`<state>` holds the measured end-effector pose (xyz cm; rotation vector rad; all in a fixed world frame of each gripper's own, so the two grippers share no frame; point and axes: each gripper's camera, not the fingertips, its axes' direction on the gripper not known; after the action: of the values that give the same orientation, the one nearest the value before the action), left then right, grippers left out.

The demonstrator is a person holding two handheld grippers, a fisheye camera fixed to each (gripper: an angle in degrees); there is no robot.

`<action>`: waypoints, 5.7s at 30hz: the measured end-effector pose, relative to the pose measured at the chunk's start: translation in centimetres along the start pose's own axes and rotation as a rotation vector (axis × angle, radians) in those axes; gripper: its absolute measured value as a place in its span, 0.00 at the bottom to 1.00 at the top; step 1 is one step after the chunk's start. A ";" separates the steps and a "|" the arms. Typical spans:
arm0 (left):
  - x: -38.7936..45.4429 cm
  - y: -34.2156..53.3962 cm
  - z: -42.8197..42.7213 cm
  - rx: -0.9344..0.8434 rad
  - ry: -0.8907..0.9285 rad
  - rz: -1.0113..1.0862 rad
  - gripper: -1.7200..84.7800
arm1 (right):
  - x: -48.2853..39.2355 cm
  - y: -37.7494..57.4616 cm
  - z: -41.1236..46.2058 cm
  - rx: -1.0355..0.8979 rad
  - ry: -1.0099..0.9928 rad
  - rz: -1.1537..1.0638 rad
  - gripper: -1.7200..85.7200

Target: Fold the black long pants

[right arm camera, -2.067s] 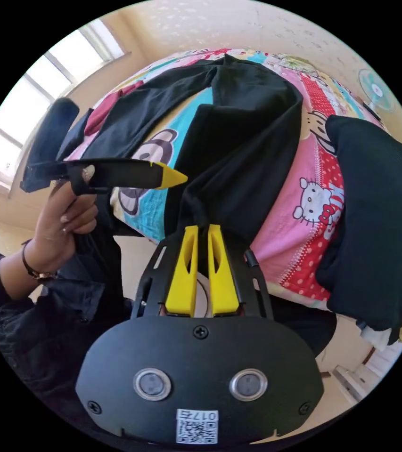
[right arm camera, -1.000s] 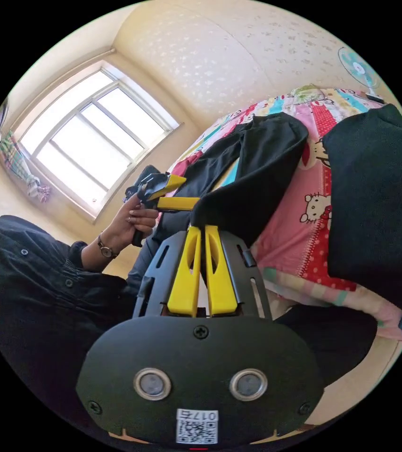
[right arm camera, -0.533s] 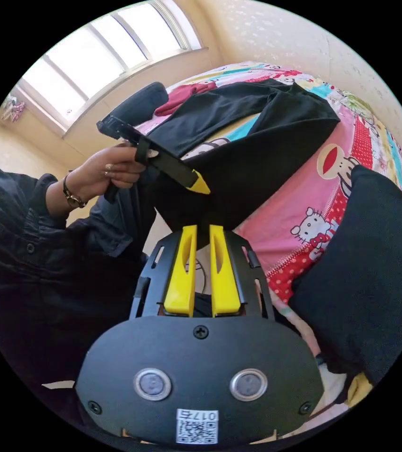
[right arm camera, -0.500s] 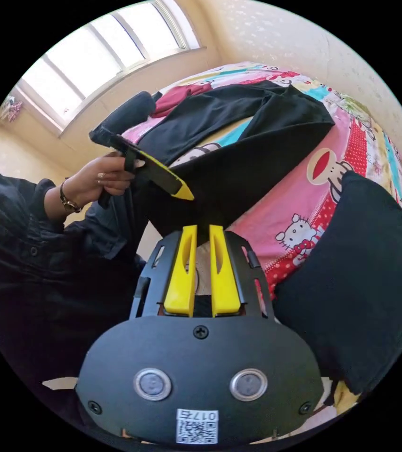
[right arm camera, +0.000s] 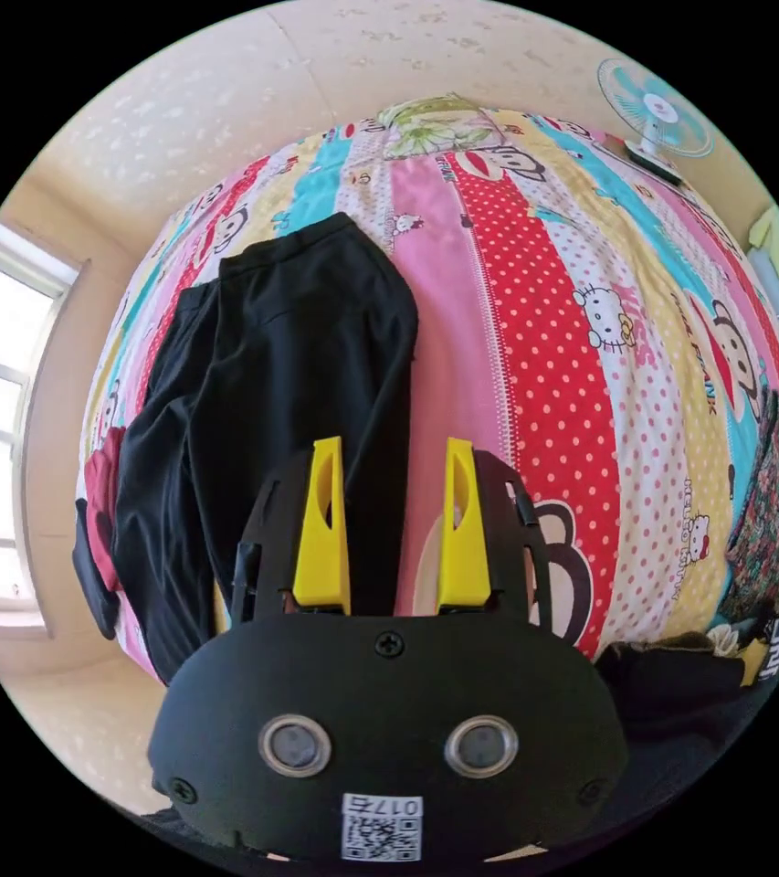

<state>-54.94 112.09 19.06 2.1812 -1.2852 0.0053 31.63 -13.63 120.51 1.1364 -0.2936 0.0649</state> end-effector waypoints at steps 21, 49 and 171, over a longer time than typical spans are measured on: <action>-8.5 18.7 -29.3 0.530 0.130 -0.378 0.08 | -38.6 6.8 5.3 0.029 -0.571 -0.489 0.05; -6.2 3.8 -24.5 0.292 -0.070 -0.378 0.06 | -7.4 46.2 -6.7 -0.237 -0.803 -0.461 0.06; -4.3 3.8 -12.3 0.476 -0.272 -0.217 0.14 | -8.6 42.0 -19.4 0.225 -0.330 -0.338 0.11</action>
<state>-56.72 120.33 29.77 2.8026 -1.2798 -0.0827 18.84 22.45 147.85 1.4078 -0.3890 -0.4003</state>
